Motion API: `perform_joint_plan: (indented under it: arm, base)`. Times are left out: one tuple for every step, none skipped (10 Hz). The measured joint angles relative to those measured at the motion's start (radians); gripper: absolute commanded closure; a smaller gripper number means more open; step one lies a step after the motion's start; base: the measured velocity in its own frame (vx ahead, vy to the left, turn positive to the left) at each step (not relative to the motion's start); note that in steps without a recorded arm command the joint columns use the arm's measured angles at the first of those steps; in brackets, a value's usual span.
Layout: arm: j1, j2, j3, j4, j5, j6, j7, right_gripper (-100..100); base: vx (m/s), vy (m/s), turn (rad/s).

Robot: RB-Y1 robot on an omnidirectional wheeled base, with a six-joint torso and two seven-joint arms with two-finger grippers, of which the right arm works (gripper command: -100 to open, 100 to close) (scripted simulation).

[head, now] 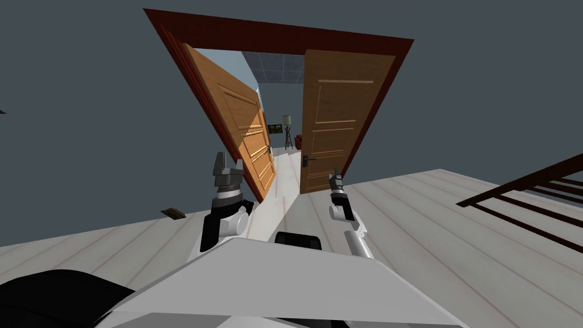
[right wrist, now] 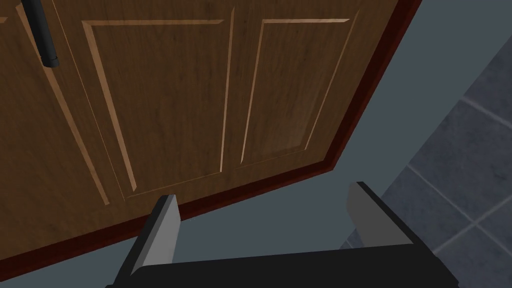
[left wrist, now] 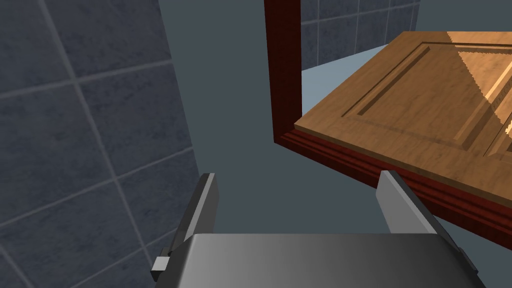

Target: Push the door open

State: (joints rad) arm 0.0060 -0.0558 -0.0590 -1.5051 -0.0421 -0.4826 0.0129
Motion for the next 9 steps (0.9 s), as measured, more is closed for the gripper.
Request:
perform_joint_plan:
  arm:
    - [-0.009, -0.003, -0.001, 0.024, -0.002, -0.004, -0.002, -100]
    - [-0.026, -0.005, -0.003, 0.051, -0.004, -0.003, -0.004, -100]
    - [-0.050, -0.008, -0.004, 0.080, -0.006, -0.002, -0.007, -100]
    - [-0.065, -0.005, -0.005, 0.110, -0.006, -0.003, -0.006, -100]
    - [-0.085, -0.005, -0.006, 0.148, -0.008, -0.010, -0.006, -100]
    - [-0.105, -0.006, -0.007, 0.173, -0.010, -0.006, -0.008, -100]
    - [-0.111, -0.004, -0.006, 0.190, -0.010, -0.002, -0.008, -100]
    - [-0.132, -0.006, -0.008, 0.220, -0.012, -0.004, -0.010, -100]
    - [-0.140, -0.007, -0.008, 0.243, -0.013, -0.009, -0.012, -100]
  base:
    - [0.045, -0.042, 0.058]
    - [0.079, -0.065, 0.095]
    - [0.058, -0.052, 0.051]
    - [0.051, -0.045, 0.067]
    - [0.057, -0.067, 0.095]
    - [0.048, -0.056, 0.031]
    - [0.052, -0.047, 0.045]
    - [0.038, -0.032, 0.039]
    - [0.038, -0.041, 0.058]
